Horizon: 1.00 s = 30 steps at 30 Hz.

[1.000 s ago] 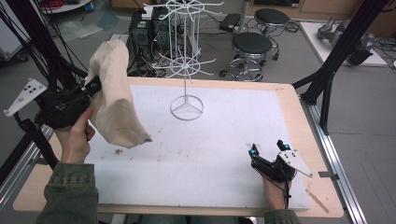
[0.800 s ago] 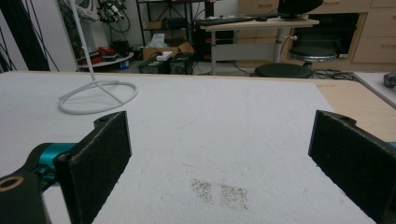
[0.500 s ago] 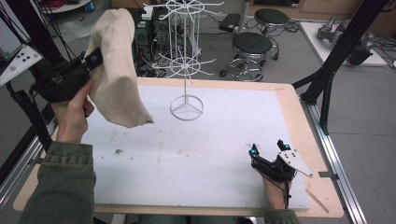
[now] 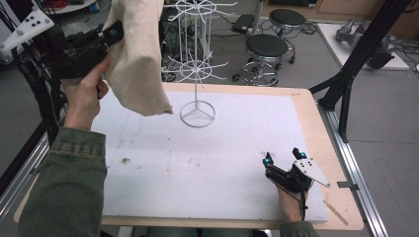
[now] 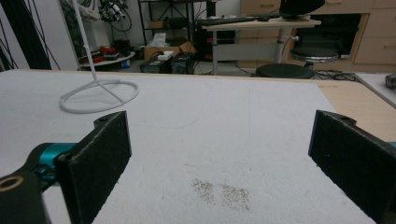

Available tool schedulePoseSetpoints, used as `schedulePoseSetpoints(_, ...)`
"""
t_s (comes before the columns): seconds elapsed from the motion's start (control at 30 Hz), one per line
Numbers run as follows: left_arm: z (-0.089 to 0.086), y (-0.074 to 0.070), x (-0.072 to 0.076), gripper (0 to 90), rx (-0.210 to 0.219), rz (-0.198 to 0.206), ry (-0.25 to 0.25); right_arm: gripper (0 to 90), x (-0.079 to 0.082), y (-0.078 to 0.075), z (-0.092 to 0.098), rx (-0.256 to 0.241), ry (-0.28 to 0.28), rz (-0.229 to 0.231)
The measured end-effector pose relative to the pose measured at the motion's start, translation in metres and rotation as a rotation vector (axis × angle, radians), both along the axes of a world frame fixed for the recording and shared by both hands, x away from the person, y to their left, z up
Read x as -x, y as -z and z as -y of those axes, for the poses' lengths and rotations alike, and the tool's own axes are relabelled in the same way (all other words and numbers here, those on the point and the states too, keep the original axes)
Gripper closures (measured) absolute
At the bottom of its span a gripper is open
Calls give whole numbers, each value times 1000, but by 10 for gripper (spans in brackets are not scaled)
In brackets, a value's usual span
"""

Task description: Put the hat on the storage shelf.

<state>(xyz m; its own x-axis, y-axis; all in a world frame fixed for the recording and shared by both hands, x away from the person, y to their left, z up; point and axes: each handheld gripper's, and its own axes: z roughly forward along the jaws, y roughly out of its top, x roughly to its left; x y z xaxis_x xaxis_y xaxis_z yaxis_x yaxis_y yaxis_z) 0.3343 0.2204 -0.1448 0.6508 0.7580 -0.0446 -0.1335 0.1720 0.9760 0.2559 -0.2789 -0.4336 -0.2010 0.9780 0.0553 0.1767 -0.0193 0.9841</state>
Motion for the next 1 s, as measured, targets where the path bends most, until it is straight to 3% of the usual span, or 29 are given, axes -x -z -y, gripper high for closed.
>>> schedulePoseSetpoints(0.47,26,-21,-23,798,-33,16,6,49,0,0,1,-4,-5,1)
schedulePoseSetpoints(0.7,18,-30,-43,799,-16,12,-29,49,0,0,1,-6,-7,-2)
schedulePoseSetpoints(1.0,5,-31,-73,799,8,9,-24,49,-1,2,6,-19,6,-1)
